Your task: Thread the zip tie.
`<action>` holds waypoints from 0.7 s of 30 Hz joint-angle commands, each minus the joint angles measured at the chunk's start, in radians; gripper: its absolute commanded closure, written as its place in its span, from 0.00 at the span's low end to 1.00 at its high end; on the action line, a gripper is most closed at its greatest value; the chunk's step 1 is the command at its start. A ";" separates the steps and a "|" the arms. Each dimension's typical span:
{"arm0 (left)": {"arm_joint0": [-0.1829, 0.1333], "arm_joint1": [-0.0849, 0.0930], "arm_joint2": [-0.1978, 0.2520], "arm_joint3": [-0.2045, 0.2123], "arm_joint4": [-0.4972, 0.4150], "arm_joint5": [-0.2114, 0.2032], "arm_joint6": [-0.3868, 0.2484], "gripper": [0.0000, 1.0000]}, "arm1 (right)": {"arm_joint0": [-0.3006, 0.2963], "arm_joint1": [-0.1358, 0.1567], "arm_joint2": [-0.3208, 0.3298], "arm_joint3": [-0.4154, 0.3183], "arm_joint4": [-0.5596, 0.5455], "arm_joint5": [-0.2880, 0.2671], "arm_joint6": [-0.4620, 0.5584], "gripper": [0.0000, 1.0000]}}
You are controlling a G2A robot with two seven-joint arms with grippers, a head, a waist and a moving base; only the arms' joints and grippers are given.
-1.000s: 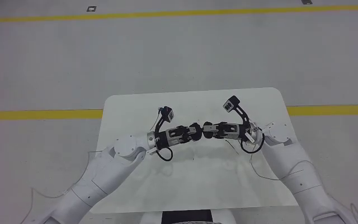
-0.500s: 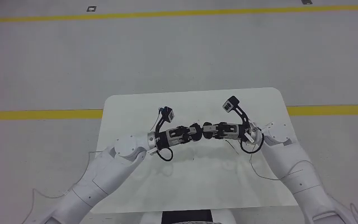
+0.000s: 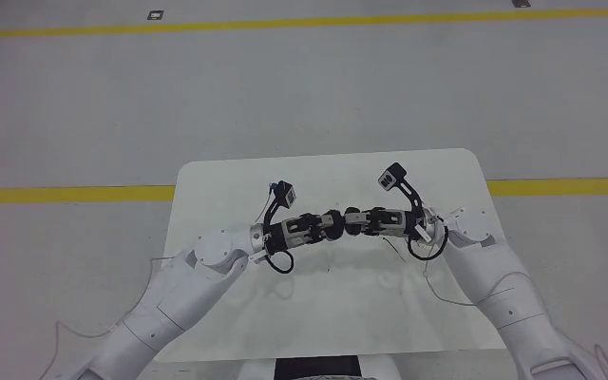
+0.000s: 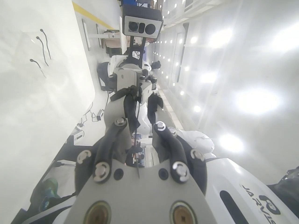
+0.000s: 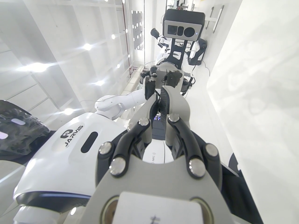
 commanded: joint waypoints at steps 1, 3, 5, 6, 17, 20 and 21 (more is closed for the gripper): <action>0.000 -0.001 -0.001 0.000 0.001 0.000 -0.001 0.95 | 0.000 0.000 0.000 0.000 -0.002 0.000 -0.001 1.00; 0.001 -0.002 -0.002 0.000 0.002 0.001 -0.002 0.97 | 0.000 0.000 0.000 0.000 -0.003 -0.001 -0.003 1.00; 0.001 -0.003 -0.003 0.000 0.003 0.001 -0.002 0.98 | 0.000 0.000 0.000 0.000 -0.004 -0.001 -0.004 1.00; 0.001 -0.003 -0.004 0.000 0.003 0.002 -0.003 1.00 | 0.000 0.000 0.000 0.000 -0.004 -0.001 -0.004 1.00; 0.007 -0.003 -0.024 0.003 0.033 -0.019 0.005 1.00 | -0.007 0.005 0.023 0.009 -0.003 -0.004 -0.028 0.00; 0.011 0.001 -0.040 -0.001 0.057 -0.030 0.008 1.00 | -0.015 0.012 0.052 0.020 -0.015 -0.006 -0.033 0.00; 0.014 0.002 -0.045 -0.003 0.063 -0.033 0.007 1.00 | -0.018 0.015 0.063 0.025 -0.018 -0.007 -0.035 0.00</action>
